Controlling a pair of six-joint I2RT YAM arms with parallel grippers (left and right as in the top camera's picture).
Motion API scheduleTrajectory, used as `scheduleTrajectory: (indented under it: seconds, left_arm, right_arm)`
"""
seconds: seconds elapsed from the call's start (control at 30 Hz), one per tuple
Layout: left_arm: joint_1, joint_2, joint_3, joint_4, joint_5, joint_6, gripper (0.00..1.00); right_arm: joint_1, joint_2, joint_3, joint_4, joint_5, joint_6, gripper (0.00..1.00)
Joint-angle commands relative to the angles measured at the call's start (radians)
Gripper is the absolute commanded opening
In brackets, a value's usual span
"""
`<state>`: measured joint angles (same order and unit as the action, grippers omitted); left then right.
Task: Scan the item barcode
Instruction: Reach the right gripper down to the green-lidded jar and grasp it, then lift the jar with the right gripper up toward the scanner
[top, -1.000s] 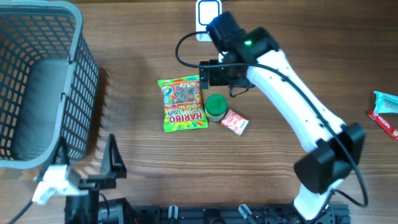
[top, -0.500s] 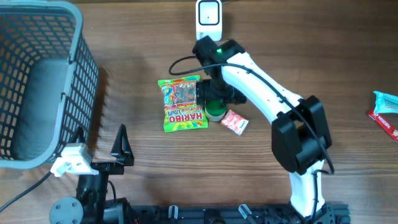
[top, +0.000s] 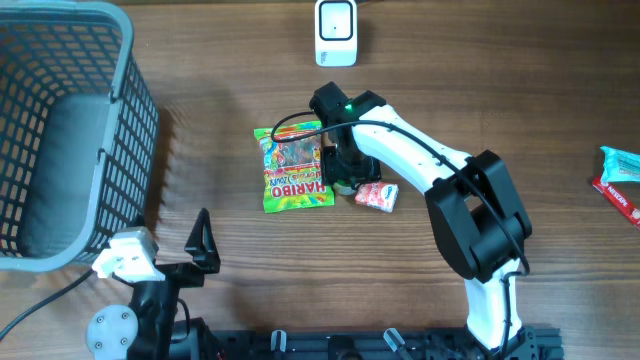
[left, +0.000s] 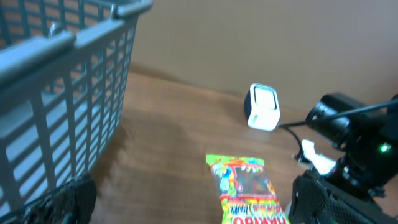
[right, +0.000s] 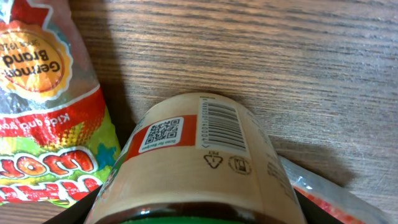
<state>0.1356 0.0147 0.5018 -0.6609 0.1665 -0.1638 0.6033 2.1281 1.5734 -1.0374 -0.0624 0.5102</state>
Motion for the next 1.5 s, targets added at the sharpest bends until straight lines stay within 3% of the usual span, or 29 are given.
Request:
scheduleTrajectory:
  seconds: [0.0, 0.13, 0.2, 0.27, 0.5, 0.57, 0.6, 0.73, 0.87, 0.93, 1.03, 1.13, 1.23, 1.47]
  left_arm:
    - [-0.007, -0.009, -0.001, -0.058, 0.016, -0.013, 1.0]
    - [-0.007, -0.009, -0.001, -0.129, 0.016, -0.013, 1.0]
    - [-0.007, -0.009, -0.001, -0.157, 0.016, -0.013, 1.0]
    - [-0.007, -0.009, -0.001, -0.177, 0.016, -0.013, 1.0]
    - [-0.007, -0.009, -0.001, -0.301, 0.016, -0.012, 1.0]
    - [-0.007, -0.009, -0.001, -0.368, 0.016, -0.013, 1.0]
    - [-0.007, -0.009, -0.001, -0.365, 0.016, -0.012, 1.0]
    - [-0.007, -0.009, -0.001, -0.365, 0.016, -0.013, 1.0]
    - [-0.007, -0.009, -0.001, -0.365, 0.016, -0.013, 1.0]
    - [-0.007, -0.009, -0.001, -0.365, 0.016, -0.013, 1.0]
    - [-0.007, -0.009, -0.001, -0.365, 0.016, -0.013, 1.0]
    - [-0.007, -0.009, -0.001, -0.365, 0.016, -0.012, 1.0]
    - [-0.007, -0.009, -0.001, -0.365, 0.016, -0.013, 1.0]
    - [-0.007, -0.009, -0.001, -0.365, 0.016, -0.012, 1.0]
  right_arm:
    - [-0.003, 0.021, 0.016, -0.013, 0.019, -0.123, 0.49]
    - [-0.002, 0.021, 0.109, -0.051, 0.109, -0.301, 0.47]
    - [-0.002, 0.021, 0.142, -0.032, 0.209, -0.471, 0.51]
    - [-0.002, 0.021, 0.143, -0.008, 0.297, -0.581, 0.69]
    - [0.0, 0.019, 0.144, -0.023, 0.323, -0.604, 0.84]
    - [0.0, 0.014, 0.158, -0.044, 0.312, -0.569, 1.0]
    - [0.0, 0.011, 0.171, -0.061, 0.296, -0.547, 1.0]
    - [-0.001, -0.024, 0.358, -0.209, 0.09, -0.328, 1.0]
    - [-0.002, -0.047, 0.562, -0.325, -0.058, 0.111, 1.0]
    - [-0.002, -0.055, 0.571, -0.298, -0.165, 0.211, 1.0]
    - [-0.003, -0.055, 0.567, -0.243, -0.108, 0.243, 1.0]
    - [-0.015, -0.055, 0.566, -0.393, -0.112, 0.859, 1.0]
    - [-0.016, -0.054, 0.543, -0.429, -0.095, 1.139, 1.0]
    - [-0.051, -0.012, 0.4, -0.293, -0.077, 1.194, 1.0]
